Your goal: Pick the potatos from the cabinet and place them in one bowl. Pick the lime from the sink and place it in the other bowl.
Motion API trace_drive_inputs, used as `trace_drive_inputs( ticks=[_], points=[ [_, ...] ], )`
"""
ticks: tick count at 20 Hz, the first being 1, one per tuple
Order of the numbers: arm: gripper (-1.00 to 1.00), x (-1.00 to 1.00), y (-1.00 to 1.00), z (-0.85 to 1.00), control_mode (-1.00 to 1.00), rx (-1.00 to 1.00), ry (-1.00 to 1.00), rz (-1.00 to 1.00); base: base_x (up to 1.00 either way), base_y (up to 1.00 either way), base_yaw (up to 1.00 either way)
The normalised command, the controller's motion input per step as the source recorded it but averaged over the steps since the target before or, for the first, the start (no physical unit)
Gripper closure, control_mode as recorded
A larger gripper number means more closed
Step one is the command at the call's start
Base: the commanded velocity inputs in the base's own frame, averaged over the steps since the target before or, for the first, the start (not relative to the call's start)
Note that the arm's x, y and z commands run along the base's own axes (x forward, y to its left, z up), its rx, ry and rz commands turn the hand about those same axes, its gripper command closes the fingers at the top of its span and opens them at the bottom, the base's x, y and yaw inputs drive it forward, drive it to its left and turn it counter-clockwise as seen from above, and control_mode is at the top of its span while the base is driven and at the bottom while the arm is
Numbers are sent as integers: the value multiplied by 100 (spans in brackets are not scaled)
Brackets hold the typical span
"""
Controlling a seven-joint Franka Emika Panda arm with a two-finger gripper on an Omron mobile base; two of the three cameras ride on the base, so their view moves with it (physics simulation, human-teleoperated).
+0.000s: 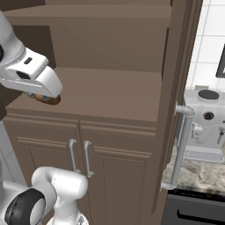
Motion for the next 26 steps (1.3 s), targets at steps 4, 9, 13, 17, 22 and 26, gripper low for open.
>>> trace_drive_inputs(
  ticks=[4, 9, 13, 17, 22, 26],
  points=[
    [100, 0, 0, 0, -100, 0, 0, 0, 0, 0, 0],
    [100, 0, 0, 0, 100, 0, 0, 0, -1, 0, 0],
    [100, 0, 0, 0, 100, 0, 0, 0, -25, 0, 0],
    [100, 0, 0, 0, 100, 0, 0, 0, -47, 0, 0],
    [100, 0, 0, 0, 100, 0, 0, 0, -66, -1, 0],
    [100, 0, 0, 0, 100, 0, 0, 0, -73, -9, 0]
  ],
)
